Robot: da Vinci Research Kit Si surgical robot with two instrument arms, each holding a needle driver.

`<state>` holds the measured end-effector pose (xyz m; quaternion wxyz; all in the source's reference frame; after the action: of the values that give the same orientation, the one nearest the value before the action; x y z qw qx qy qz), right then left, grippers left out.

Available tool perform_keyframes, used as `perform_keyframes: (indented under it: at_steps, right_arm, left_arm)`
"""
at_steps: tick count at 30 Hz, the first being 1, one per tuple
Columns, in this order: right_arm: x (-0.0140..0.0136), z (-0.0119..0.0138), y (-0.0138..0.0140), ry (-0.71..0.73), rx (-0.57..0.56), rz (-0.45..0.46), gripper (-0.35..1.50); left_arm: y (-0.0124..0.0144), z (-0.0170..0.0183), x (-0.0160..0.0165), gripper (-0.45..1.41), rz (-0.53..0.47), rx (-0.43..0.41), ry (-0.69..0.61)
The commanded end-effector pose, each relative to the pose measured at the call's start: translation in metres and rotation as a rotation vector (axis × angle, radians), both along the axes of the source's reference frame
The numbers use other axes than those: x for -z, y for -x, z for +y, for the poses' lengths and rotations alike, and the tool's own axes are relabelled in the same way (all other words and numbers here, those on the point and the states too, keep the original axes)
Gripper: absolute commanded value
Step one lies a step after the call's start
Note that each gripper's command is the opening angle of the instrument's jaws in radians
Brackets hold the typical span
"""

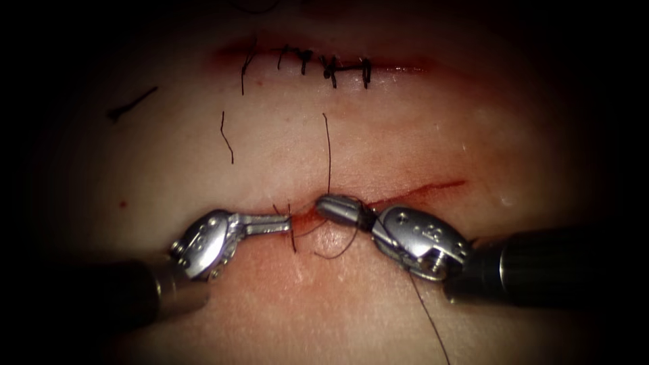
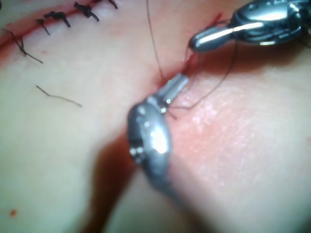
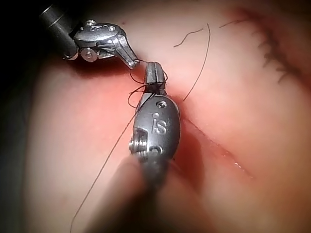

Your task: Wound Closure

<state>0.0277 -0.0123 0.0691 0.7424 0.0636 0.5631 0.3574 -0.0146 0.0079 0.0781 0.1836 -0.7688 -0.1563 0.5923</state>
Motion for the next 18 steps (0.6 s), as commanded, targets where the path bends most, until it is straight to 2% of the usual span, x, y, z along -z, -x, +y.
perform_keyframes:
  at_steps: [1,18]
  right_arm:
    - [-0.0006,-0.0008,-0.0006,-0.006,0.004,-0.009,-0.35]
    - [-0.0012,-0.0017,-0.0016,0.024,0.059,-0.062,-0.35]
  left_arm:
    - [0.0007,-0.0005,-0.0005,-0.45,-0.002,-0.001,-0.002]
    - [0.0018,-0.0007,0.0026,-0.45,-0.021,-0.007,-0.023]
